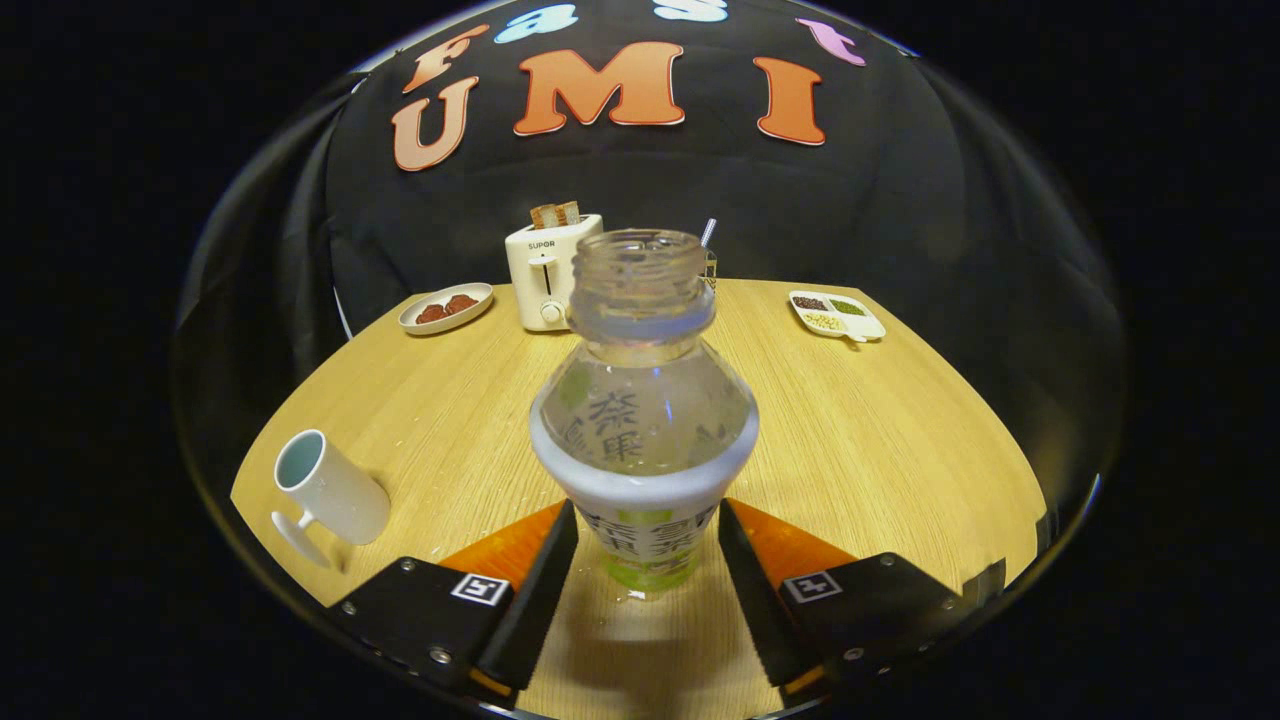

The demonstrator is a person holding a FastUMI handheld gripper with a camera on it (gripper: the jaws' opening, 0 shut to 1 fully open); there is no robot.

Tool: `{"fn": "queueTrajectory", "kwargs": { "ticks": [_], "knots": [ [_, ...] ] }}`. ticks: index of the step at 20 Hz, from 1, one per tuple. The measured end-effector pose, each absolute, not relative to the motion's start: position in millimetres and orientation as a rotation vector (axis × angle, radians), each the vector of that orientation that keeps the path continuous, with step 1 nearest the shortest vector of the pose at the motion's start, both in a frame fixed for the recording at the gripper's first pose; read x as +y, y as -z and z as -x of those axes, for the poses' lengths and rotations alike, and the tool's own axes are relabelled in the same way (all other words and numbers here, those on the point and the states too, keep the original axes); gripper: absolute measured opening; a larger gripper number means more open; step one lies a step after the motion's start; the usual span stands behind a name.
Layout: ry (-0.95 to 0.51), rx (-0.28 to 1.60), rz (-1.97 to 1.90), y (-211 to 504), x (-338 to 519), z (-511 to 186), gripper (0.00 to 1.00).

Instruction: Take the bottle from table, then pour the juice into the cup, finally place the bottle on the coaster

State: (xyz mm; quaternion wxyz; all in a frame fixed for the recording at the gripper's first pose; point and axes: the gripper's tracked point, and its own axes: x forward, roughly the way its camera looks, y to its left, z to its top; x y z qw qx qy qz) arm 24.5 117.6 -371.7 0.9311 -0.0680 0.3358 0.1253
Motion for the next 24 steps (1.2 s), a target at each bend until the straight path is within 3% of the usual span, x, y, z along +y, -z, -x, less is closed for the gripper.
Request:
{"fn": "queueTrajectory", "kwargs": {
  "ticks": [2, 6, 24],
  "knots": [
    [-0.254, 0.693, 0.139, 369.5, 117.4, -22.6, 0.71],
    [-0.258, 0.691, 0.118, 350.2, 129.4, -21.3, 0.59],
    [-0.331, 0.421, 0.881, 292.8, 221.2, -44.9, 0.58]
  ]
}}
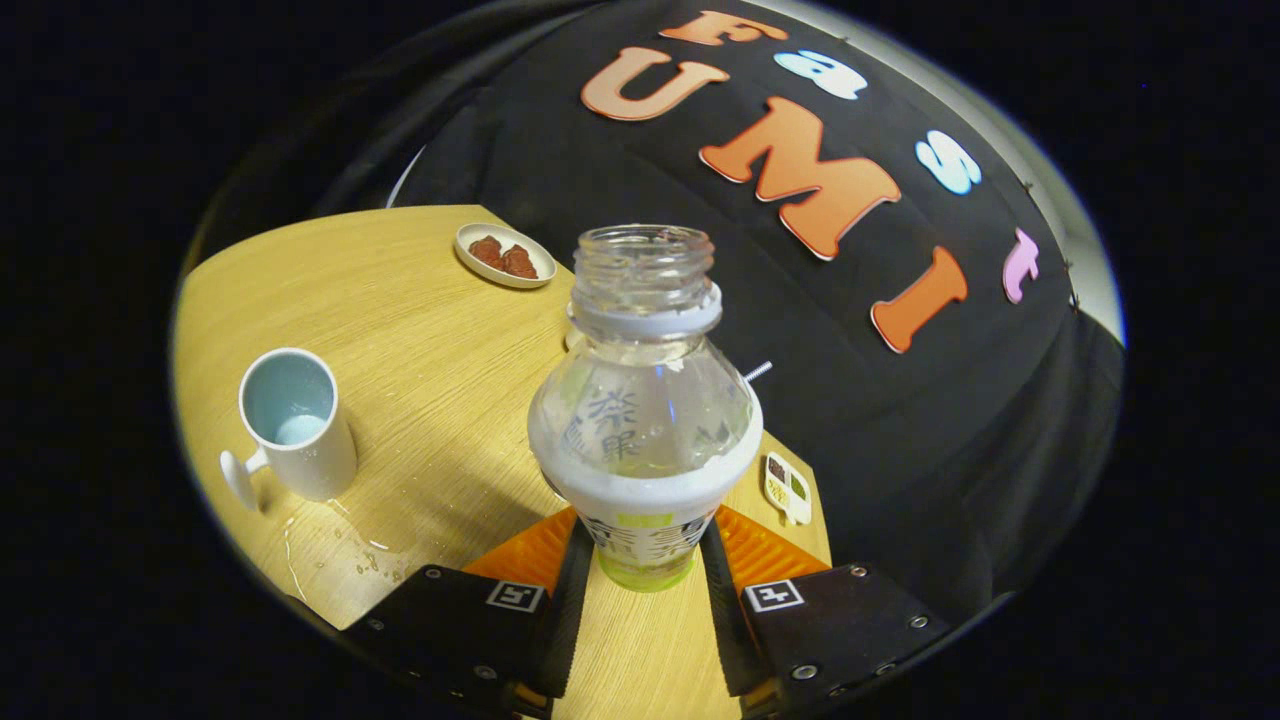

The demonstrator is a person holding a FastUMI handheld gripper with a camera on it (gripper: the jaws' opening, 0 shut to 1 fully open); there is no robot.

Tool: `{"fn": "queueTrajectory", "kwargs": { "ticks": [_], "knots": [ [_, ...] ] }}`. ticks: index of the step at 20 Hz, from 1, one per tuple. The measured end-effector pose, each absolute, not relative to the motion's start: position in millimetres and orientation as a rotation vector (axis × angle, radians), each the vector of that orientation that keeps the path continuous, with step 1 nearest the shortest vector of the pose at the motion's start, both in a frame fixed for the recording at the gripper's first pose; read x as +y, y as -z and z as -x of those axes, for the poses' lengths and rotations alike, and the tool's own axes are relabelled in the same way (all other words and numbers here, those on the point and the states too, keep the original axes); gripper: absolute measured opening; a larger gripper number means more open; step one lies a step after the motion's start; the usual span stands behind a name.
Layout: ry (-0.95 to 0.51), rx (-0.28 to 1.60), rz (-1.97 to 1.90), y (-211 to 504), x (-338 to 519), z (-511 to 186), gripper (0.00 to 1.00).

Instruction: Take the bottle from table, then pour the juice into the cup, finally place the bottle on the coaster

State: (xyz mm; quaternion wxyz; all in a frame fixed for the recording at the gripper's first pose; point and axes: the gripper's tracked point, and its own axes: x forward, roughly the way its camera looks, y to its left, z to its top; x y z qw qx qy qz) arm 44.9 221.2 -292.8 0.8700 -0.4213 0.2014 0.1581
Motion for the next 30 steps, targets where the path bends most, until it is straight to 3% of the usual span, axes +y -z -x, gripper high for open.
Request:
{"fn": "queueTrajectory", "kwargs": {
  "ticks": [15, 20, 30],
  "knots": [
    [-0.438, 0.009, 1.414, 279.8, 296.1, -47.4, 0.58],
    [-0.405, -0.108, 1.53, 263.7, 299.0, -57.5, 0.58],
    [-0.409, -0.216, 1.641, 250.1, 309.1, -66.9, 0.58]
  ]
}}
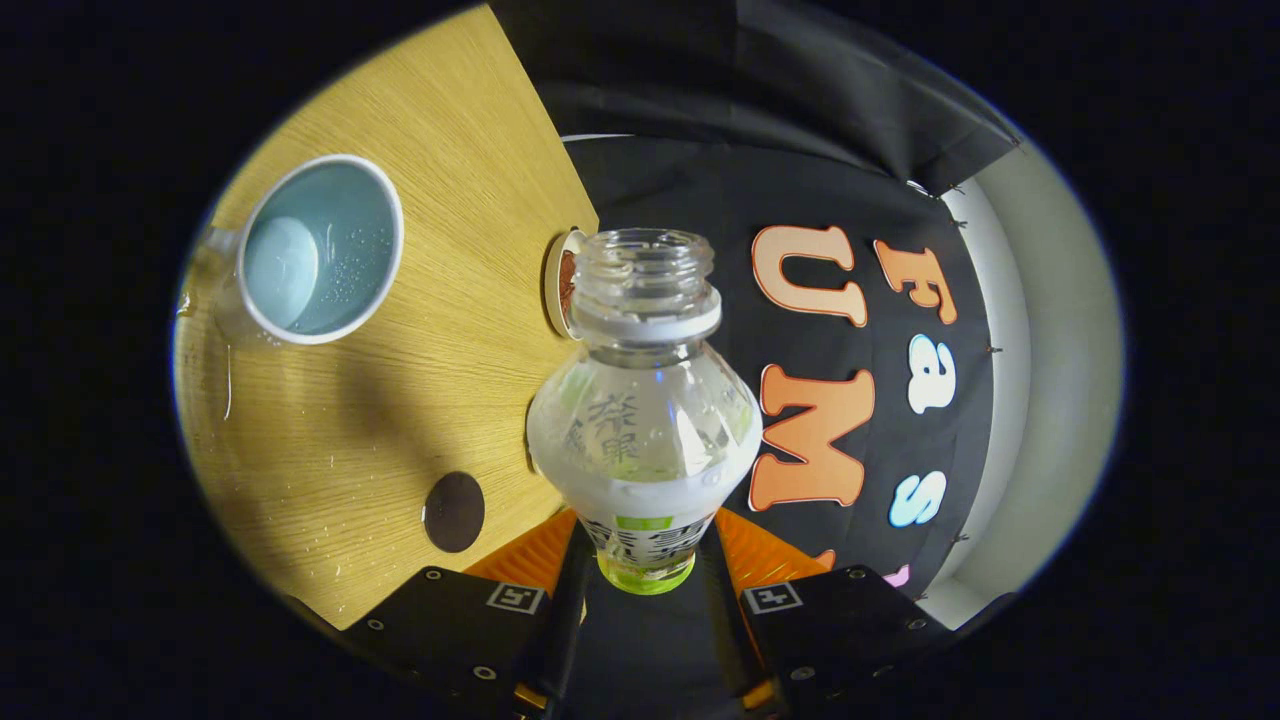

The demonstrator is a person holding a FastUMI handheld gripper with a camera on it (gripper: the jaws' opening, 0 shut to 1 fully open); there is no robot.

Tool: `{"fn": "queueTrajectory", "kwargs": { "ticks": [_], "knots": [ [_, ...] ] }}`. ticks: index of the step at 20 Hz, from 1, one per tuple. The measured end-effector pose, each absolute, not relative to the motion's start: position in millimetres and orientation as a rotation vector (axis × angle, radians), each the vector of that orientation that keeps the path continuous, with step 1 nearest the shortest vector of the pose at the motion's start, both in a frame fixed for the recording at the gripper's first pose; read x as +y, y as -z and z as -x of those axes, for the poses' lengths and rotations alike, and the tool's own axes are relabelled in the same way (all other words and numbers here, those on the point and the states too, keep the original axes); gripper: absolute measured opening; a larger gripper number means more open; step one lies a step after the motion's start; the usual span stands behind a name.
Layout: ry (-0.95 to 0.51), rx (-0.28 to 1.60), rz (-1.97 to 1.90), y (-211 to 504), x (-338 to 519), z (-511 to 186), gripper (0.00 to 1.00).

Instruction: Take the bottle from table, then pour the juice into the cup, finally place the bottle on the coaster

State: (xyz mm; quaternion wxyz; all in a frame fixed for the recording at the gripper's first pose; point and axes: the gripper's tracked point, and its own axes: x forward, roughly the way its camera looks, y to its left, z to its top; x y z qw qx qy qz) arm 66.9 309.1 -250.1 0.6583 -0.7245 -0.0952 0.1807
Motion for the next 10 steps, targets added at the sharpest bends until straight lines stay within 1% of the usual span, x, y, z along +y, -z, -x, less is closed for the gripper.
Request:
{"fn": "queueTrajectory", "kwargs": {
  "ticks": [10],
  "knots": [
    [-0.411, -0.276, 1.729, 242.3, 313.2, -65.4, 0.58]
  ]
}}
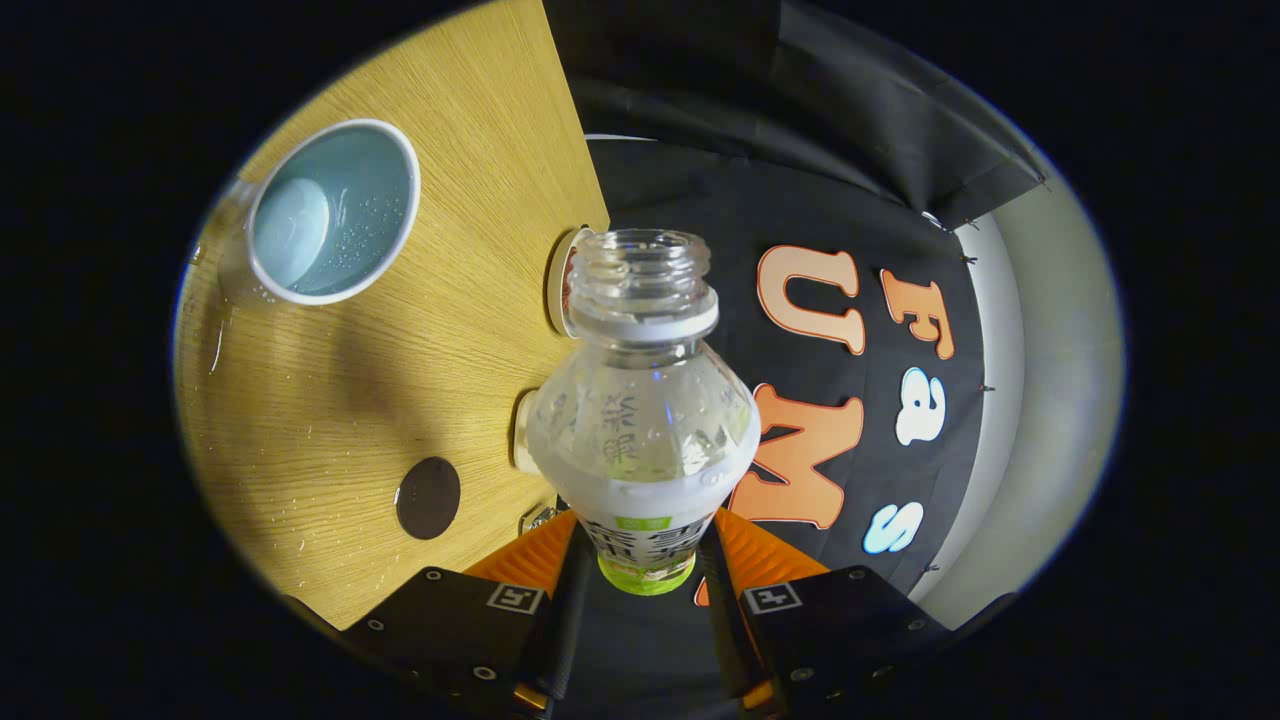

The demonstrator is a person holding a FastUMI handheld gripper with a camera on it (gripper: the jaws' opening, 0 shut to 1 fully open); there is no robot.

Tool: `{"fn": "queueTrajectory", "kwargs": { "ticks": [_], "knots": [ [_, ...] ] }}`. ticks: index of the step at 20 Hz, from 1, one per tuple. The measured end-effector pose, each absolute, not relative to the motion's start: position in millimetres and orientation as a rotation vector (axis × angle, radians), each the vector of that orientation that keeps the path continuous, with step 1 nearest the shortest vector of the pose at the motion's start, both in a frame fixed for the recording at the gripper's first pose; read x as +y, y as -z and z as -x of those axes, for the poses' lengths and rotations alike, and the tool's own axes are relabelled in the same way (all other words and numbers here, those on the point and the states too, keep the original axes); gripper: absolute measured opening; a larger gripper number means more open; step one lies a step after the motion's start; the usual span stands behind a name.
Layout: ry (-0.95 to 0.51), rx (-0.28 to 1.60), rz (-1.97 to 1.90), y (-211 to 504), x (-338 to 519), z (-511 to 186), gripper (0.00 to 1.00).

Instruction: Take the bottle from table, then pour the juice into the cup, finally place the bottle on the coaster

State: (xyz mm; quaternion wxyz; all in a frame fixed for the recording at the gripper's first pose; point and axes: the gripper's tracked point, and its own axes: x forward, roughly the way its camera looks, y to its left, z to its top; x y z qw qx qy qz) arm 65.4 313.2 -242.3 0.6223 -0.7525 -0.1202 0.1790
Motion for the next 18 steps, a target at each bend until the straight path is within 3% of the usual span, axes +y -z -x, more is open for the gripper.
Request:
{"fn": "queueTrajectory", "kwargs": {
  "ticks": [18],
  "knots": [
    [-0.457, -0.314, 1.839, 266.9, 313.2, -66.8, 0.58]
  ]
}}
